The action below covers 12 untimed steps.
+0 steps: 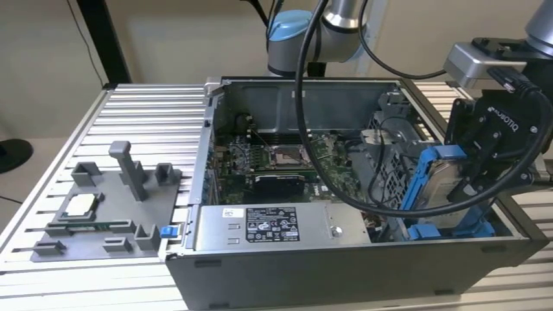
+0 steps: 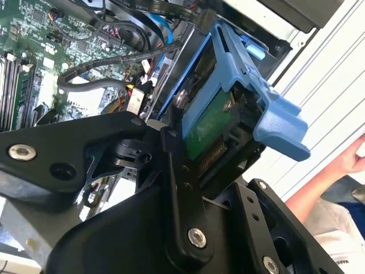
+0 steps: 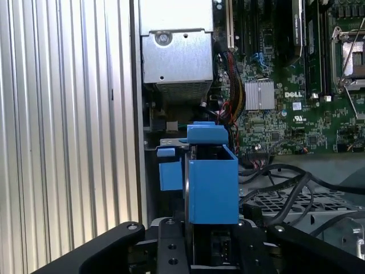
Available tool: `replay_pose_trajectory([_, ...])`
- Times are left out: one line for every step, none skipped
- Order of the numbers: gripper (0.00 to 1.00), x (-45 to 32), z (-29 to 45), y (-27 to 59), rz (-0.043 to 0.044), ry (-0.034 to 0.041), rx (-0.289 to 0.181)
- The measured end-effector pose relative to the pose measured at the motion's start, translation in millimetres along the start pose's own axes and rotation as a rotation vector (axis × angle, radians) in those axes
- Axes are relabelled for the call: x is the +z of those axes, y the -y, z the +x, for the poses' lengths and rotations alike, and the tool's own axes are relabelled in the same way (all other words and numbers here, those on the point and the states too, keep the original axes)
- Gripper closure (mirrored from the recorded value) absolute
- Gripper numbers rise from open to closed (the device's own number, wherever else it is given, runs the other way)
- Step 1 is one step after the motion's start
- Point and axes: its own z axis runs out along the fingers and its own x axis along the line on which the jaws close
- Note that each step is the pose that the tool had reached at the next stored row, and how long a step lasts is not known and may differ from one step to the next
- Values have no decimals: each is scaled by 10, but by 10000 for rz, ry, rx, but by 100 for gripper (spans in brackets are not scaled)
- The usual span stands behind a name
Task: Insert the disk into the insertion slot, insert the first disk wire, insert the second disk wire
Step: 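Insert the disk into the insertion slot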
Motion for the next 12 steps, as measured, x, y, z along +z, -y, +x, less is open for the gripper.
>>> replay_pose_trajectory([100, -8, 0, 0, -61, 0, 0])
replay_pose_trajectory([100, -20, 0, -2, -119, -5, 3])
replay_pose_trajectory([100, -33, -1, -4, -166, -10, 4])
replay_pose_trajectory([100, -47, -1, -3, -220, -13, 4])
replay_pose_trajectory([100, -65, -1, -3, -271, -17, 3])
replay_pose_trajectory([100, -81, -1, -2, -324, -21, 4])
replay_pose_trajectory([100, -92, -1, 2, -376, -22, 3])
replay_pose_trajectory([100, -108, -1, 2, -407, -21, 4])
replay_pose_trajectory([100, -127, -1, 1, -447, -26, 4])
replay_pose_trajectory([100, -130, 0, 1, -459, -22, 3])
replay_pose_trajectory([100, -130, -1, 1, -459, -18, 3])
replay_pose_trajectory([100, -129, -1, 1, -460, -13, 3])
